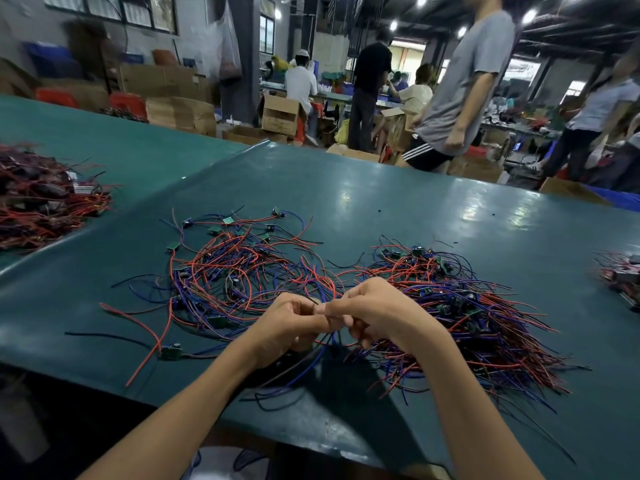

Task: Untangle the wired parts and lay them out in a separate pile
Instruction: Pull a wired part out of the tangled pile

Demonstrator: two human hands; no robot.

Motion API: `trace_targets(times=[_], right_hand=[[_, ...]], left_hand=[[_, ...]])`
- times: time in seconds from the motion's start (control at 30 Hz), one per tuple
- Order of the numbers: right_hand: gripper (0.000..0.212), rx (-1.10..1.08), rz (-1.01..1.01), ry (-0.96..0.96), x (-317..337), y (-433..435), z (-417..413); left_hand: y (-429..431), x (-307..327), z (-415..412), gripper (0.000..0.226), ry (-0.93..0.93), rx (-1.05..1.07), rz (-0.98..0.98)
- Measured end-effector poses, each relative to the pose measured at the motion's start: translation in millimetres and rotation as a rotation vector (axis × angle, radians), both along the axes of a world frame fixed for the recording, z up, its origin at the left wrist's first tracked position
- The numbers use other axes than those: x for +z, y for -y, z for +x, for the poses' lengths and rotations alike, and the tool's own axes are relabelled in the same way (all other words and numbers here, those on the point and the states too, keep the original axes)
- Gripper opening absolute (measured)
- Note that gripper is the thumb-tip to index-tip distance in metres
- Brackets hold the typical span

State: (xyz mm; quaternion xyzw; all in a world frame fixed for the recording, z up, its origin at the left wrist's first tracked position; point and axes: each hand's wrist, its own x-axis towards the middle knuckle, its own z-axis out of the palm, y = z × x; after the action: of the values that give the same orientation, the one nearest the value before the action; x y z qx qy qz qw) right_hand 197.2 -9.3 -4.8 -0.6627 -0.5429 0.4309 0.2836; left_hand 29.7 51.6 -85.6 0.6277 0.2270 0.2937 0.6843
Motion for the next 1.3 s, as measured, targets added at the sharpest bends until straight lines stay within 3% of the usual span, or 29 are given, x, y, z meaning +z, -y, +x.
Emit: trace_targets(times=[0.17,0.3,0.37,0.43,0.53,0.73,1.1,1.3], right_hand=[[0.027,-0.055,0.002,-0.146,-4,2,-5],[0.018,-0.151,0.063,-0.443,-15,7,-6],[0.017,-0.194,0.091,-0.521,-18,8,-5],[0.025,-0.234,0.089,-0.555,-21,9,-4],[0.025,-0.221,0.049,-0.567,-21,11,0],[0.015,-0.280,0.120,-0.731,-22,14,8],[0.013,-0.305,0.375,-0.975,-20,18,11],[0.014,-0.285,0.454,-0.978,-17,20,7]], left_hand=[[0,0,1,0.031,0.006,0.003,0.002],[3,0,1,0.051,0.057,0.036,-0.003],[5,0,1,0.042,0.055,0.032,0.029],[7,2,0,0.025,0.047,0.012,0.036],[8,4,-2,0.016,0.044,0.001,-0.031],[9,4,-3,0.036,0.062,-0.015,-0.131],[6,16,-15,0.009,0.301,0.055,-0.238],[6,20,-18,0.021,0.354,0.091,-0.214]])
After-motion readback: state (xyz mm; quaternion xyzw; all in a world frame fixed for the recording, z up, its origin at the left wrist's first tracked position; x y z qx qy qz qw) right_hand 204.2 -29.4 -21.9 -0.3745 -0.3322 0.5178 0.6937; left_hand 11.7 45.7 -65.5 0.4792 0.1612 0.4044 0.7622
